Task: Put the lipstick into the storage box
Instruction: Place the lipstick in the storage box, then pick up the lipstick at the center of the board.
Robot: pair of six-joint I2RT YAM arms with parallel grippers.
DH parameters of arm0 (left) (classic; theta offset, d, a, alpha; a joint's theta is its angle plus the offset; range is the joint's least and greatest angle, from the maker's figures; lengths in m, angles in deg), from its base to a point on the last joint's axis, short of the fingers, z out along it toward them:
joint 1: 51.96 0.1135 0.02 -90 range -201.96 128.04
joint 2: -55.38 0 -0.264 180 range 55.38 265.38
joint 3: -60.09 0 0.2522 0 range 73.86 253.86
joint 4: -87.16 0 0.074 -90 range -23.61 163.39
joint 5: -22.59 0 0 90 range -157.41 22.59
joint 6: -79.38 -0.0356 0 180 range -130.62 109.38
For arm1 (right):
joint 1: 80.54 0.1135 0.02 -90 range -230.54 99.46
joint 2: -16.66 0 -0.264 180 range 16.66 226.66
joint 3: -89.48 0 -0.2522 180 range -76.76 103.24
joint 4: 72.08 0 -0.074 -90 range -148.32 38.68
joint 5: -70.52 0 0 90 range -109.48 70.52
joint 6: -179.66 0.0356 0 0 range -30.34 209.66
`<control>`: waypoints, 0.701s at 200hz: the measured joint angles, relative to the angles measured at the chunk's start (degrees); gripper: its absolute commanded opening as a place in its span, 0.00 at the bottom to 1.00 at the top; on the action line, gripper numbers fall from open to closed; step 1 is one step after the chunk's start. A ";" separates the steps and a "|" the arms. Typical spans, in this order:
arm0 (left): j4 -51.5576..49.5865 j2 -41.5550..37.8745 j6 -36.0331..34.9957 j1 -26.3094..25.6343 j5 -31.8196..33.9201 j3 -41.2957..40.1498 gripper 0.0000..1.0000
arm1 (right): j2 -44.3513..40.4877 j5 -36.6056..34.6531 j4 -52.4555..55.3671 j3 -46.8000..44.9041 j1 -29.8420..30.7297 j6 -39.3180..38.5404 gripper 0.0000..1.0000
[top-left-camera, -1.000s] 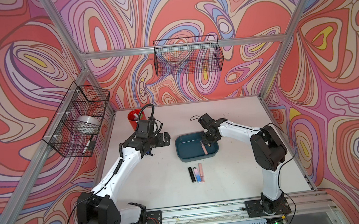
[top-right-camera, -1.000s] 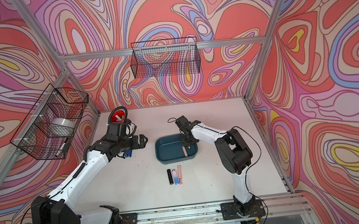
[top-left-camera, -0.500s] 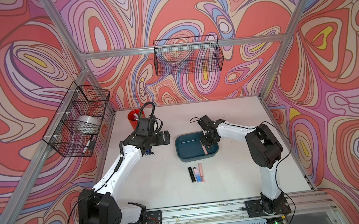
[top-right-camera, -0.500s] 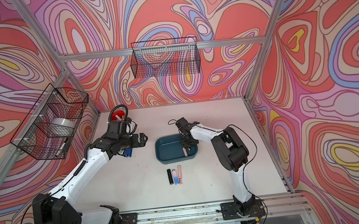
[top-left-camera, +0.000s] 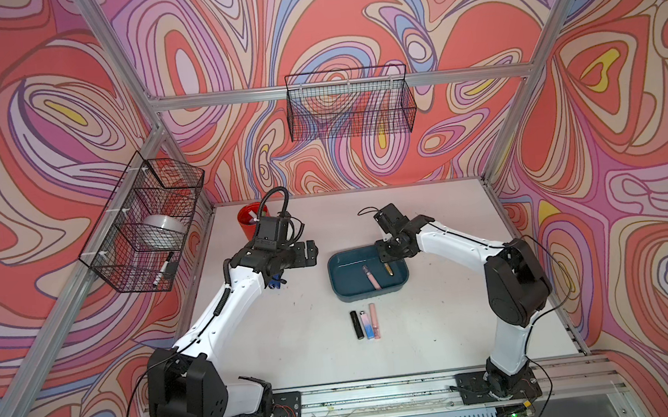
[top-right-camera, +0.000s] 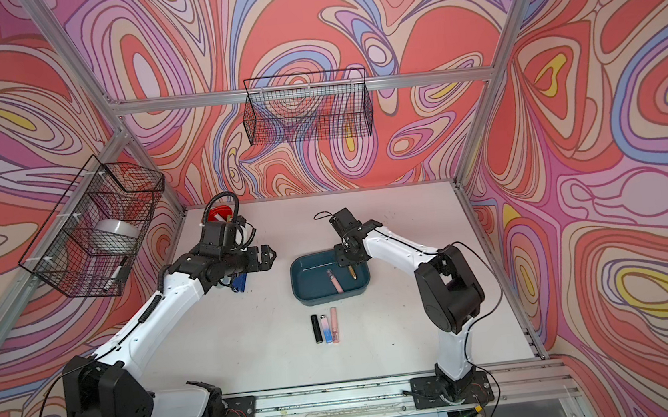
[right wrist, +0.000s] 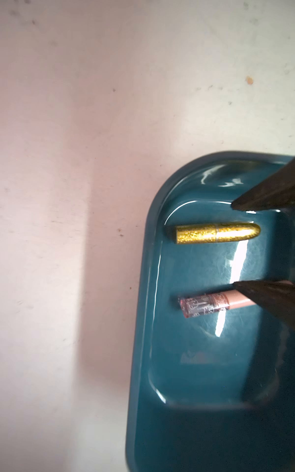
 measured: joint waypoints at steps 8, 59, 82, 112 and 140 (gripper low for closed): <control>0.02 -0.13 0.15 0.00 -0.02 0.00 1.00 | -1.33 0.50 0.22 0.09 0.00 0.15 0.41; 0.07 -3.10 0.87 0.00 -0.02 -1.64 1.00 | -9.75 3.32 0.92 -2.84 3.08 4.72 0.36; 0.07 -3.93 1.51 0.00 -0.22 -2.89 1.00 | -12.76 3.04 1.73 -5.92 9.03 7.96 0.35; 0.46 -3.96 2.36 0.00 -1.20 -3.72 1.00 | -14.95 2.82 1.92 -11.56 16.65 13.11 0.35; 0.96 -3.96 2.82 0.00 -1.97 -3.98 1.00 | -16.44 2.64 1.60 -18.03 20.55 18.21 0.35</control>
